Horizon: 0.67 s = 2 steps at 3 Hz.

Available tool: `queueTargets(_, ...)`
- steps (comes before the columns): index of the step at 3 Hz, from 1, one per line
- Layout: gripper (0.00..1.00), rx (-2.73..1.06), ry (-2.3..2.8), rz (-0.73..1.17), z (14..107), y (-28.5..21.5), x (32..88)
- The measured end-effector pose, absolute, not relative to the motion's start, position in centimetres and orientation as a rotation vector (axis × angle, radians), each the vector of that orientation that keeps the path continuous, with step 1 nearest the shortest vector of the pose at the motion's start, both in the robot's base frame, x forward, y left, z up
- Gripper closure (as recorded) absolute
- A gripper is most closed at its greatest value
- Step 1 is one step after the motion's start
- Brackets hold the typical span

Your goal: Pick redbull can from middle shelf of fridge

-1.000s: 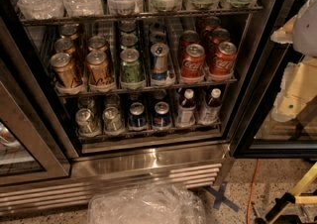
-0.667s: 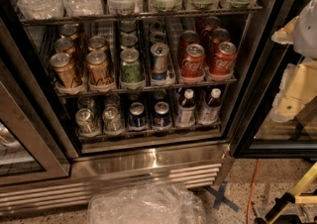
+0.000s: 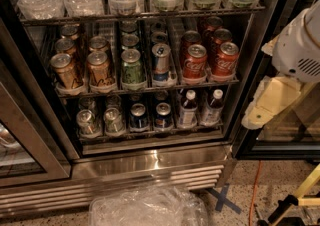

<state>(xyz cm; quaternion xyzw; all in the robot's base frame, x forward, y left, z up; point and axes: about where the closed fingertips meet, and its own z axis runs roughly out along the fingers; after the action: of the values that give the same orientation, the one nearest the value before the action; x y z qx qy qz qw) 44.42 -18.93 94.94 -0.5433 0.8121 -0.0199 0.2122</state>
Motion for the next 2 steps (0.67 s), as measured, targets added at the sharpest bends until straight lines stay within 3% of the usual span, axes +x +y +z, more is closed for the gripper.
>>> queueTargets(2, 0.0, -1.373, 2.251, -0.086, 94.0, -17.42, 44.7)
